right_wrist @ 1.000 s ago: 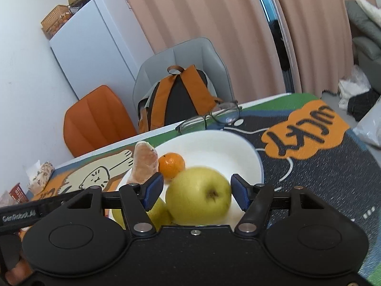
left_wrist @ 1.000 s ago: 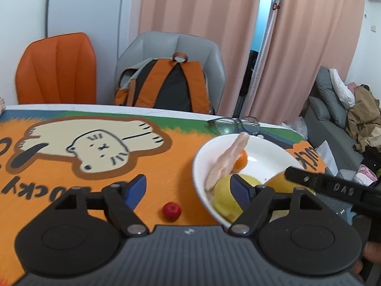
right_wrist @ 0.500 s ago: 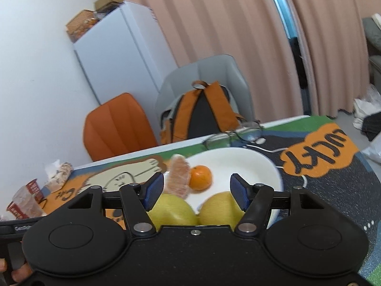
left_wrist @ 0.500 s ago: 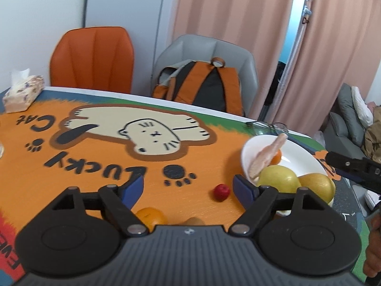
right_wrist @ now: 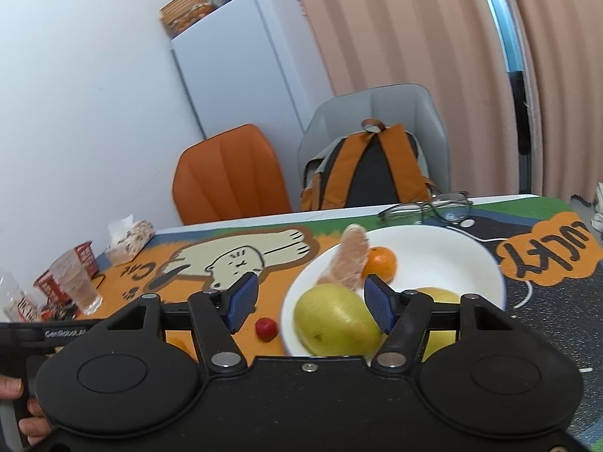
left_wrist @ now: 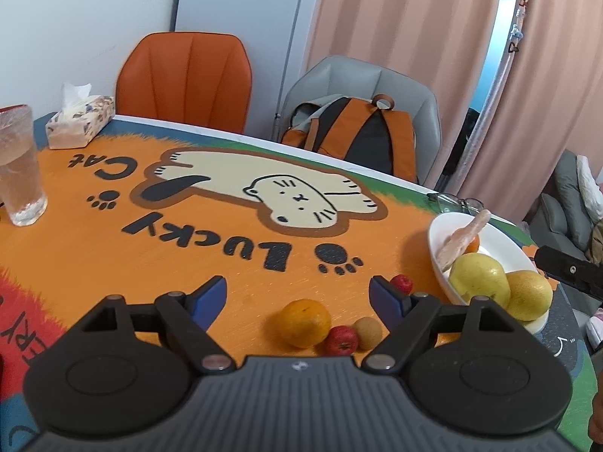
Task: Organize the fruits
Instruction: 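Move the left tool to the tangerine on the table and close on it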
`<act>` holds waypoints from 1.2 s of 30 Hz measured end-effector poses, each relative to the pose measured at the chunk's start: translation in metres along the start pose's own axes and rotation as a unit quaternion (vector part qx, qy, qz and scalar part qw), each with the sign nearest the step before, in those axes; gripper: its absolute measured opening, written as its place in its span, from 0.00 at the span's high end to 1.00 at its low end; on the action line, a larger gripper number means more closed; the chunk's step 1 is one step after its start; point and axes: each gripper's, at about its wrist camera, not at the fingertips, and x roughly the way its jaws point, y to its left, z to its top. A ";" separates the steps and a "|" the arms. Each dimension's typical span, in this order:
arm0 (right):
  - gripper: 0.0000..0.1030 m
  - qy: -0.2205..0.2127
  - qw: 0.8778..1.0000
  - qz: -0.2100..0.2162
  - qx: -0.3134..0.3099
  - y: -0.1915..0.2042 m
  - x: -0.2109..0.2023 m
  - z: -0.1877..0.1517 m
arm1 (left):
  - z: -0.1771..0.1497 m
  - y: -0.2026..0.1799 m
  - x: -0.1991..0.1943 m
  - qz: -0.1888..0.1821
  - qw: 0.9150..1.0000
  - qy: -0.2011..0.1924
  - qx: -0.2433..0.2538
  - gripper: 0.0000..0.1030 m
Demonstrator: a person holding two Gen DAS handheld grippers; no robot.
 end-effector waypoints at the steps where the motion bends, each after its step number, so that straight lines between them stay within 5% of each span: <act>1: 0.39 0.005 1.000 0.007 0.002 0.002 0.000 -0.001 | -0.001 0.002 0.000 0.001 1.000 0.000 -0.002 0.21; 4: 0.39 0.011 0.999 0.036 0.010 0.006 -0.001 -0.005 | -0.004 0.008 0.001 -0.003 1.000 0.003 -0.012 0.21; 18: 0.39 0.036 0.999 0.028 0.016 0.008 -0.017 -0.036 | -0.016 0.009 0.018 -0.015 1.000 0.010 -0.010 0.27; 36: 0.40 0.069 0.997 -0.031 0.014 -0.010 -0.002 -0.060 | -0.028 0.003 0.042 -0.013 1.000 0.016 -0.009 0.49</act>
